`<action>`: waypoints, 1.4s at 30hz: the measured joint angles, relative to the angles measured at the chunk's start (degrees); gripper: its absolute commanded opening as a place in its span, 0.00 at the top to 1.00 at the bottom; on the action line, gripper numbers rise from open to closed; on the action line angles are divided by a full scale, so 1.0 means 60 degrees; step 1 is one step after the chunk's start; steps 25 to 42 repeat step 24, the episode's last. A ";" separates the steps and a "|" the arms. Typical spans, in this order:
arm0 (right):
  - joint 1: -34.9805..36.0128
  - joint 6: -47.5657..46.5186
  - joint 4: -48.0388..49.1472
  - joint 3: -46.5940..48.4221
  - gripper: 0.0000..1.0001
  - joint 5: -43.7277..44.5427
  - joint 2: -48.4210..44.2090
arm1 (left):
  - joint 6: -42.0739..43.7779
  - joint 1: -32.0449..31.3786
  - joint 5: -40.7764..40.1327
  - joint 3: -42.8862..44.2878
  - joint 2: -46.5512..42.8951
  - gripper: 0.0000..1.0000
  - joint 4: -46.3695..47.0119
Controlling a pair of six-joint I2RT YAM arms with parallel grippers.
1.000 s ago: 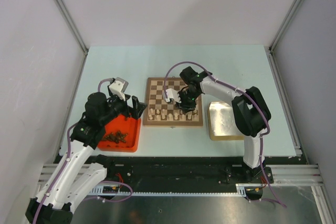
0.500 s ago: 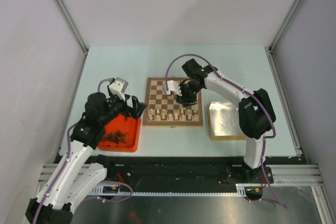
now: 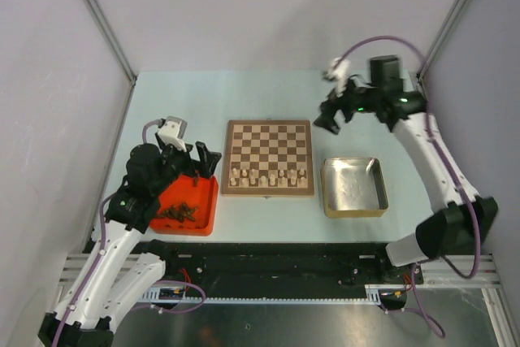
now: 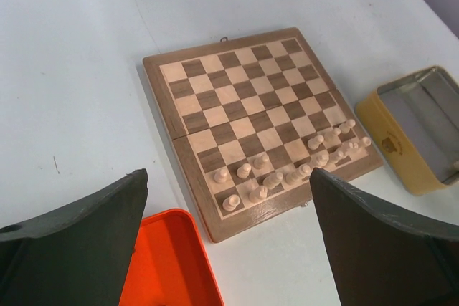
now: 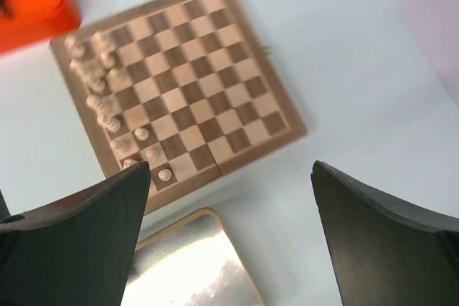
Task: Set up the chess pieces on the board
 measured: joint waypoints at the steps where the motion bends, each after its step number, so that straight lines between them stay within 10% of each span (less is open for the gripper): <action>1: -0.0408 0.0459 0.0270 -0.0149 0.00 -0.0197 -0.0331 | -0.0062 0.0011 -0.0022 0.0062 -0.0018 0.00 -0.0029; 16: -0.2036 0.6590 0.2455 -0.1413 0.00 0.3595 -0.2721 | -0.0776 0.0036 -0.0073 0.1592 -0.1104 0.00 -0.1096; 42: -0.2051 0.6976 0.2528 -0.1676 0.00 0.4459 -0.3140 | -0.0761 0.0036 -0.0157 0.1774 -0.1370 0.00 -0.1810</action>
